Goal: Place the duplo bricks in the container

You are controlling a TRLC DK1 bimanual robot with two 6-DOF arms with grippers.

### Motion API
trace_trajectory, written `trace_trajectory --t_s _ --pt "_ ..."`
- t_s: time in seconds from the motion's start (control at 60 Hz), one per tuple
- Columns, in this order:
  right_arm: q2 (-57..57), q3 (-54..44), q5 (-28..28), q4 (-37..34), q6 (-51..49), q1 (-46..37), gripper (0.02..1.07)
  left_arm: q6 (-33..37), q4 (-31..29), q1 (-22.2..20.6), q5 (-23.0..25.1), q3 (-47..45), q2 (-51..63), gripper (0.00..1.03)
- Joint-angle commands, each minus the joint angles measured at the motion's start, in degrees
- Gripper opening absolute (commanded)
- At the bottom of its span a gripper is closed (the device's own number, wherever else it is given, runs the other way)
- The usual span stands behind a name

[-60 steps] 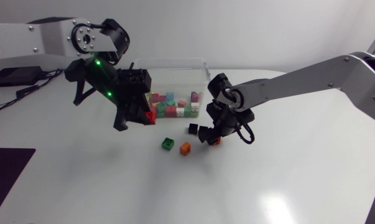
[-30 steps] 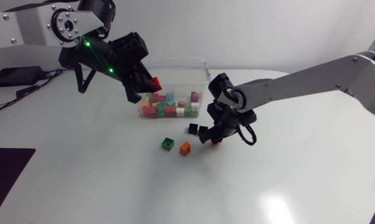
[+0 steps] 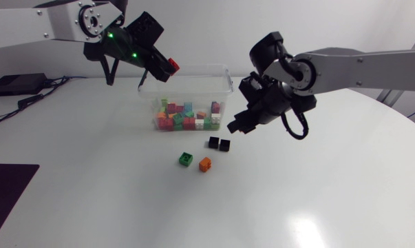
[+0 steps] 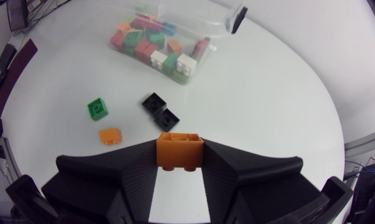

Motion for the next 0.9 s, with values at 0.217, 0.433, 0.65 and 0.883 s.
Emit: trace_trajectory --t_s 0.217,0.433,0.65,0.883 --pt "-4.25 6.06 -1.13 0.17 -1.3 0.33 0.37 -9.81 2.23 1.88 -6.01 11.93 12.84 0.46" --pt "-4.25 11.42 -2.36 1.84 -1.73 0.5 0.37 -12.89 2.23 1.8 -9.09 13.24 14.24 1.0" --pt "-0.91 15.99 -3.68 5.62 -2.35 0.42 0.37 -12.8 2.84 2.15 -8.74 5.51 5.8 0.99" --pt "6.12 20.04 -5.35 12.39 -3.05 0.33 0.39 -7.44 5.04 1.71 -4.26 -10.66 -8.26 0.99"
